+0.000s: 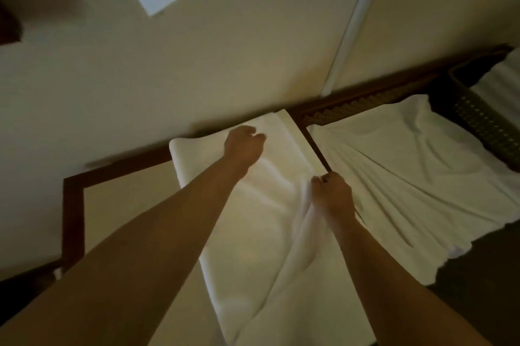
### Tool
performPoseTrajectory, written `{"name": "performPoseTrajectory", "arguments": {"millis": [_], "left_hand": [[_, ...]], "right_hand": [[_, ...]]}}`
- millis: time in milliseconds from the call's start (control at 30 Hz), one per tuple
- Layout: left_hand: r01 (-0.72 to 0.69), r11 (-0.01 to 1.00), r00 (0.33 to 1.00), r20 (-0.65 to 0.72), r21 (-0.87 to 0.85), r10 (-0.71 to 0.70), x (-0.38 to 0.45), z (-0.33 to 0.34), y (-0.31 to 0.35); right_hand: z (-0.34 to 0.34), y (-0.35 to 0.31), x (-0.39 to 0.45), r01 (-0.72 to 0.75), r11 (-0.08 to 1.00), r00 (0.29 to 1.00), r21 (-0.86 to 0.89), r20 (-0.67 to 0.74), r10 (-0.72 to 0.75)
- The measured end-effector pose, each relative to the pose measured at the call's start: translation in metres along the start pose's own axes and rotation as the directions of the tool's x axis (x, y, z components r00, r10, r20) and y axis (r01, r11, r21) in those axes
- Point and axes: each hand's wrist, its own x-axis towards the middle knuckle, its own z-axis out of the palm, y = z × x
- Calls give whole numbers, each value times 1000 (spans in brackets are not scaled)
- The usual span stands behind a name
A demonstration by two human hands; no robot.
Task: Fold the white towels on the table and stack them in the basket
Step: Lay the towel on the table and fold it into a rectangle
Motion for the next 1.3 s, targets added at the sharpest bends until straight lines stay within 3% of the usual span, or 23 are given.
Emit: {"name": "performPoseTrajectory", "arguments": {"millis": [133,267,400,500,600,700,833,933,1033,1200,1300], "left_hand": [[-80,923,956,-234,376,178,23,-59,-45],[15,664,950,-218,747,223,36,-103,-71],[47,591,978,-158,805,136,52,-124,-69],[88,508,986,-148,857,79,64,-134,-71],[113,515,988,-149,850,29,73,-144,-77],[115,498,992,-130,859,-4,76,-138,-79],[113,590,977,-198,799,82,77,-127,-78],[100,577,965,-220,811,142,79,-125,-85],[146,587,953,-272,796,132,83,-119,-90],[171,789,867,-470,590,164,65,-93,-95],[242,887,810,-585,393,38,32,-71,-104]], "right_hand": [[6,-15,54,124,984,989,-130,99,-112],[30,-67,102,273,954,944,-120,225,-241],[52,-99,138,421,906,872,-43,292,-392],[52,-98,148,473,881,859,21,212,-466],[45,-89,154,453,891,891,-9,45,-452],[52,-79,162,406,900,914,-158,76,-399],[58,-92,178,484,862,874,-150,128,-468],[60,-95,192,554,821,832,-135,102,-545],[67,-91,198,534,825,845,-186,80,-529],[55,-92,192,501,860,863,-101,141,-486],[36,-72,174,457,885,879,-87,192,-435]]}}
